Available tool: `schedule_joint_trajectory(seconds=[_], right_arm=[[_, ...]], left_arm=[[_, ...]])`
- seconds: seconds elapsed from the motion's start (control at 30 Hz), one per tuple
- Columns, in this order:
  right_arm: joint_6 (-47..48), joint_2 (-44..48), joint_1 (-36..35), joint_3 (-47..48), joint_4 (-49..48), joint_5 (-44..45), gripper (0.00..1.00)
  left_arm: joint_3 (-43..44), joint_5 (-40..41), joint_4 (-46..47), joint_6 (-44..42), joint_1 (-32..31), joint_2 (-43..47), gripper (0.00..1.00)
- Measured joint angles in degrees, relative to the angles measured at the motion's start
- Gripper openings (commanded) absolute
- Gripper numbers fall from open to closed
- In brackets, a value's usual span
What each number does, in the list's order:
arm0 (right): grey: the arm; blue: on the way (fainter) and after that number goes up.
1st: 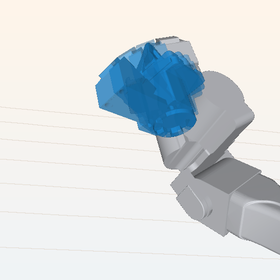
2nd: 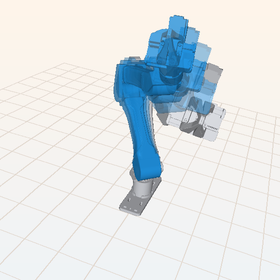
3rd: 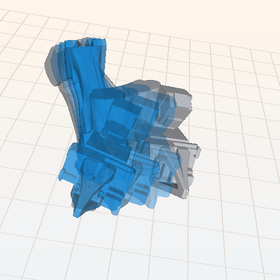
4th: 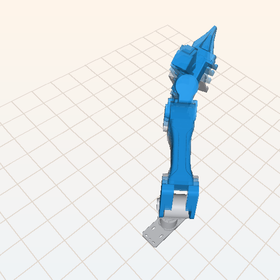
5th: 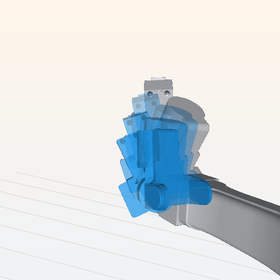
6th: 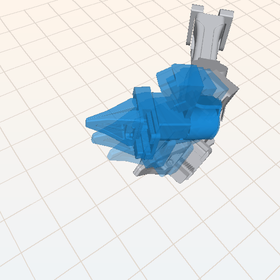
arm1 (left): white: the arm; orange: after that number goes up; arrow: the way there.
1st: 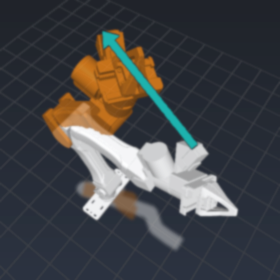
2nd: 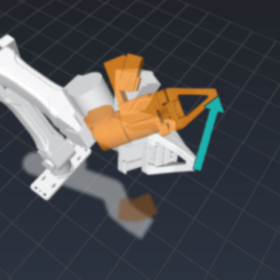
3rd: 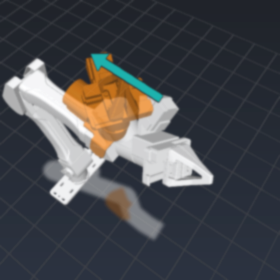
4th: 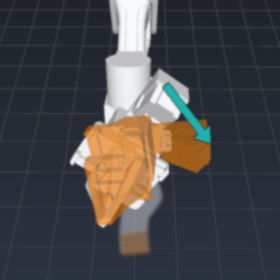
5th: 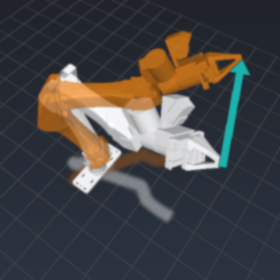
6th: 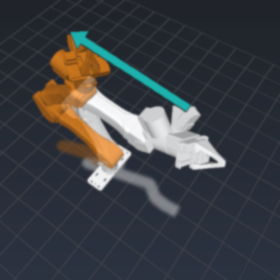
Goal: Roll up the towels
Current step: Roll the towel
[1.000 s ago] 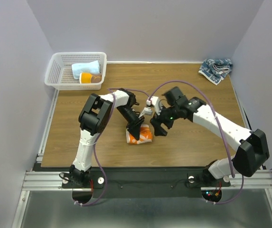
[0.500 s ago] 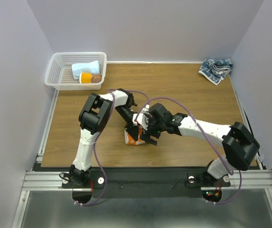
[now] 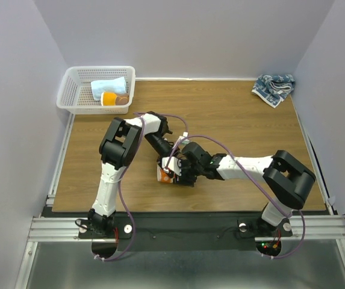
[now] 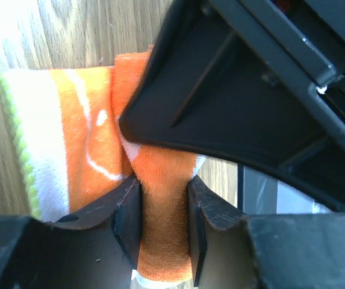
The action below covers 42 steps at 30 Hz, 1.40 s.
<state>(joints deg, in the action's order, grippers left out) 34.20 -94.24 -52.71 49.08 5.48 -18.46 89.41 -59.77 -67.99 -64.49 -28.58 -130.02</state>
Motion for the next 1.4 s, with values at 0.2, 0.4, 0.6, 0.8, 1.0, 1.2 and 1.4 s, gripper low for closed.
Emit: schedule_joint_trajectory(seconds=[0.2, 0.4, 0.6, 0.8, 1.0, 1.2, 1.4], right_arm=[[0.2, 0.0, 0.0, -1.3, -4.0, 1.2, 0.01], [-1.5, 1.1, 0.2, -1.8, -2.2, -0.1, 0.01], [-6.0, 3.1, 1.5, -1.4, 6.7, -7.4, 0.01], [-10.7, -0.8, 7.2, 3.3, 15.5, -17.3, 0.01], [-13.3, -9.2, 12.7, 9.4, 21.6, -29.2, 0.00], [-13.6, -15.6, 15.4, 13.5, 25.8, -36.9, 0.01], [-13.7, -18.3, 15.8, 15.8, 28.4, -39.5, 0.01]], left_arm=[[0.0, -0.5, -1.3, 0.1, 0.5, 0.0, 0.69], [-0.7, 0.4, 0.3, -0.5, 3.3, 4.6, 0.91], [-1.5, 4.2, 6.3, -1.8, 8.9, 12.8, 0.93], [-7.0, 7.5, 12.7, -1.7, 14.2, 23.5, 0.94], [-22.6, 13.8, 22.7, -0.1, 15.0, 40.6, 0.94], [-40.4, 25.2, 38.3, 3.3, -0.1, 62.1, 0.94], [-50.9, 35.5, 51.1, 6.6, -18.1, 66.0, 0.95]])
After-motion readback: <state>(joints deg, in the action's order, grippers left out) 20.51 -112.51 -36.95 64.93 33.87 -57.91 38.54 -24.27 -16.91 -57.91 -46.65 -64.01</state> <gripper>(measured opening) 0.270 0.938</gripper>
